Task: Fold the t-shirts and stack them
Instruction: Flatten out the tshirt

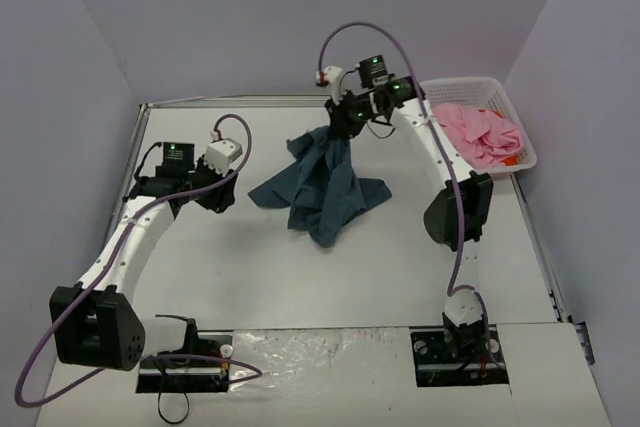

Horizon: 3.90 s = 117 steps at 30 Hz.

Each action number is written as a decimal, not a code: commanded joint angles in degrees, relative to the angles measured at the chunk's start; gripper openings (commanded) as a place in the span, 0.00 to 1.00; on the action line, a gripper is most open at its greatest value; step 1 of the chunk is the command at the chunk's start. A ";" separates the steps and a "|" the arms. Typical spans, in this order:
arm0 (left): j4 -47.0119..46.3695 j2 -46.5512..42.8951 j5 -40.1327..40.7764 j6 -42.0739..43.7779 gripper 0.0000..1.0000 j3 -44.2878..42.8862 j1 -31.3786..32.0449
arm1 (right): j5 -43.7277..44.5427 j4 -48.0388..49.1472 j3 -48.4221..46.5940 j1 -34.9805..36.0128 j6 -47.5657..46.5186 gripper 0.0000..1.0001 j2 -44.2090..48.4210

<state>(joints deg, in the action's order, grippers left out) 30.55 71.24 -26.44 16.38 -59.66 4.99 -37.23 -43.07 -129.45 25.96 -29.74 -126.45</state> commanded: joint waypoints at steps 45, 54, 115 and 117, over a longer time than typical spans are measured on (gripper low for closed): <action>-26.77 45.99 19.68 -13.74 0.46 -25.32 24.89 | 7.61 6.24 20.90 -15.85 5.74 0.00 10.00; -18.07 50.49 7.54 -17.00 0.02 -37.37 24.80 | 8.32 6.24 20.29 -17.25 5.66 0.00 9.38; -0.32 -1.90 21.00 -1.52 0.02 -10.21 7.32 | -5.13 -5.98 54.73 -3.46 -30.02 0.47 40.05; 0.30 -1.11 17.39 -2.58 0.02 -10.92 4.77 | -3.90 -4.66 58.23 -1.88 -32.30 0.47 41.72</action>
<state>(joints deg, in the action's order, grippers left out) 31.27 70.43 -4.25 16.60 -68.53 12.53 -41.60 -46.50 -74.39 23.62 -54.39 -88.20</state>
